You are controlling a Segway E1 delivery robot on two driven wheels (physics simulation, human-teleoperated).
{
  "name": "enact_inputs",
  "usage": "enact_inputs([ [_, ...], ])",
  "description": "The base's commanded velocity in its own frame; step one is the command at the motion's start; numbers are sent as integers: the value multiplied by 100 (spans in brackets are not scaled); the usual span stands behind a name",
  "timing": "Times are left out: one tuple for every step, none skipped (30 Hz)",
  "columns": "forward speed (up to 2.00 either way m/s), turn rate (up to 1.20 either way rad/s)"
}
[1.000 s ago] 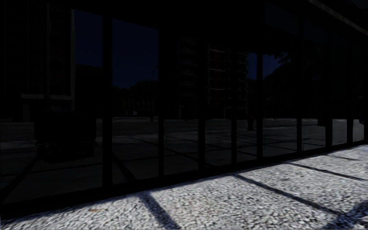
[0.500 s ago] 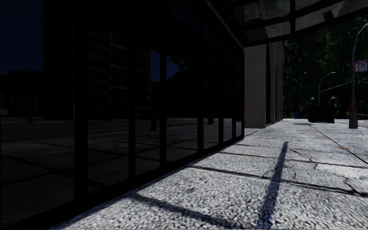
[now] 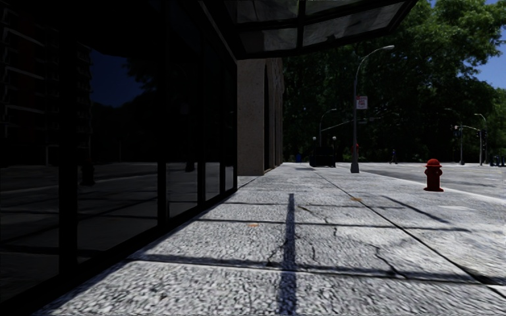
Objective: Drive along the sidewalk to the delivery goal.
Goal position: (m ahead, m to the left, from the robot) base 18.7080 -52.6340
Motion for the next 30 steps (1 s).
enact_inputs([
  [133, 0],
  [133, 0],
  [133, 0],
  [133, 0],
  [133, 0],
  [133, 0],
  [133, 0],
  [133, 0],
  [133, 0],
  [133, 0],
  [133, 0],
  [133, -19],
  [133, -34],
  [135, -38],
  [135, -38],
  [149, -39],
  [200, -39],
  [200, -39],
  [200, -39],
  [200, -39],
  [200, -39],
  [200, -39],
  [200, -39],
  [200, -39],
  [200, -39],
  [200, -39],
  [200, -39],
  [200, -39],
  [200, -39],
  [200, -39],
])
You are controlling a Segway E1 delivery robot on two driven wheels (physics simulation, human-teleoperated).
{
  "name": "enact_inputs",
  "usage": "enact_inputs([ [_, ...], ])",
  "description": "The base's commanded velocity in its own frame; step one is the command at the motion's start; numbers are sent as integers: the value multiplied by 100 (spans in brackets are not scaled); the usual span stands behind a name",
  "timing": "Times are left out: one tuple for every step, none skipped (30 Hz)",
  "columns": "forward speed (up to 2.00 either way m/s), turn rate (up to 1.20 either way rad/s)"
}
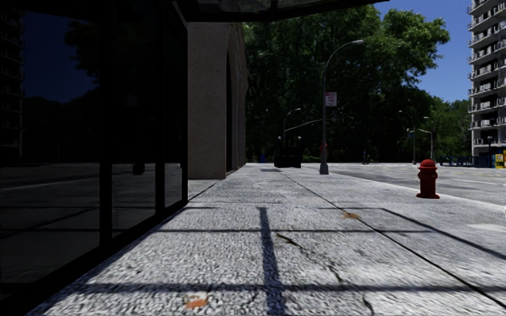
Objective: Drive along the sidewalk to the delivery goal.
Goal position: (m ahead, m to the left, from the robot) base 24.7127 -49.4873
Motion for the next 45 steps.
enact_inputs([
  [200, -39],
  [200, -39],
  [200, -39],
  [200, -39],
  [200, -39],
  [200, -32],
  [200, -32],
  [200, 0],
  [200, 0],
  [200, 0],
  [200, 0],
  [200, 0],
  [200, 0],
  [200, 0],
  [200, 0],
  [200, 0],
  [200, 0],
  [200, 0],
  [200, 0],
  [200, 0],
  [200, 0],
  [200, 0],
  [200, 0],
  [200, 0],
  [200, 0],
  [200, 0],
  [200, 0],
  [200, 0],
  [200, 0],
  [200, 0],
  [200, 0],
  [200, 0],
  [200, 0],
  [200, 0],
  [200, 0],
  [200, 0],
  [200, 0],
  [200, 0],
  [200, 0],
  [200, 0],
  [200, 0],
  [200, 0],
  [200, 0],
  [200, 0],
  [200, 0],
])
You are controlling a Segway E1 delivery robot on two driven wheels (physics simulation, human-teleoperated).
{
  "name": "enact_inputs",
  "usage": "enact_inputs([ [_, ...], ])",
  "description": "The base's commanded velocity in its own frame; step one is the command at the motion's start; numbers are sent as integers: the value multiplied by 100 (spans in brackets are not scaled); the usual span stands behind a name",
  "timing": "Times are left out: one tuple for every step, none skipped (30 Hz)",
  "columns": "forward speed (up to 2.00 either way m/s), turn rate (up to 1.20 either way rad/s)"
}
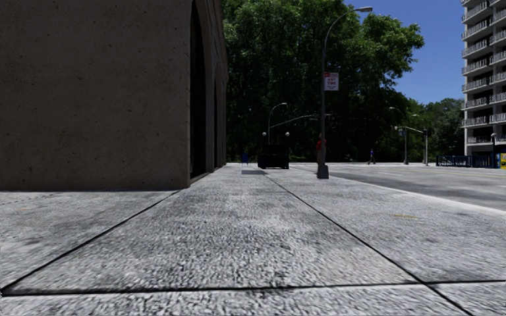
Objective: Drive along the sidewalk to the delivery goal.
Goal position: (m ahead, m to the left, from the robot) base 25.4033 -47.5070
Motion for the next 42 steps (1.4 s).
enact_inputs([
  [200, 0],
  [200, 0],
  [200, 0],
  [200, 0],
  [200, 0],
  [200, 0],
  [200, 0],
  [200, 0],
  [200, 0],
  [200, 0],
  [200, 0],
  [200, 0],
  [200, 0],
  [200, 0],
  [200, 0],
  [200, 0],
  [200, 0],
  [200, 0],
  [200, 0],
  [200, 0],
  [200, 0],
  [200, 0],
  [200, 0],
  [200, 0],
  [200, 0],
  [200, 0],
  [200, 0],
  [200, 0],
  [200, 0],
  [200, 0],
  [200, 0],
  [200, 0],
  [200, 0],
  [200, 0],
  [200, 0],
  [200, 0],
  [200, 0],
  [200, 0],
  [200, 0],
  [200, 0],
  [200, 0],
  [200, 0],
])
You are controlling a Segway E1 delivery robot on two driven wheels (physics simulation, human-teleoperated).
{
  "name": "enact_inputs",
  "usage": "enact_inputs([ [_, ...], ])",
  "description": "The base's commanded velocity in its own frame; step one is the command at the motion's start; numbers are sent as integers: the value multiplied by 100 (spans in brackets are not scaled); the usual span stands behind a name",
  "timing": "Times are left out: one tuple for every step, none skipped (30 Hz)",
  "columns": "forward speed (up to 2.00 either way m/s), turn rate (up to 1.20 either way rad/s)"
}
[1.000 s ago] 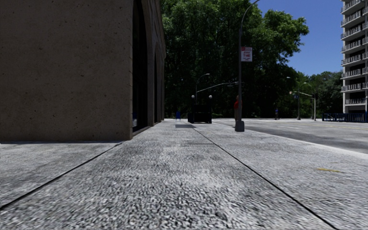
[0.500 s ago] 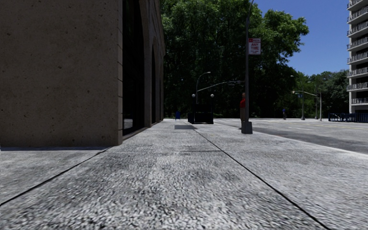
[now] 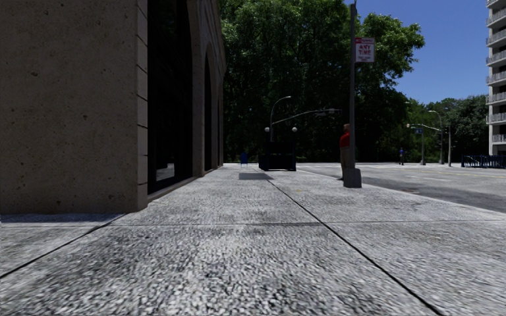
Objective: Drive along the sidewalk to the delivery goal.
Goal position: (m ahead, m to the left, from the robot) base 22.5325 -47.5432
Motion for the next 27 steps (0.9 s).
enact_inputs([
  [200, 0],
  [200, 0],
  [200, 0],
  [200, 0],
  [200, 0],
  [200, 0],
  [200, 0],
  [200, 0],
  [200, 0],
  [200, 0],
  [200, 0],
  [200, 0],
  [200, 0],
  [200, 0],
  [200, 0],
  [200, 0],
  [200, 0],
  [200, 0],
  [200, 0],
  [200, 0],
  [200, 0],
  [200, 0],
  [200, 0],
  [200, 0],
  [200, 0],
  [200, 0],
  [200, 0],
])
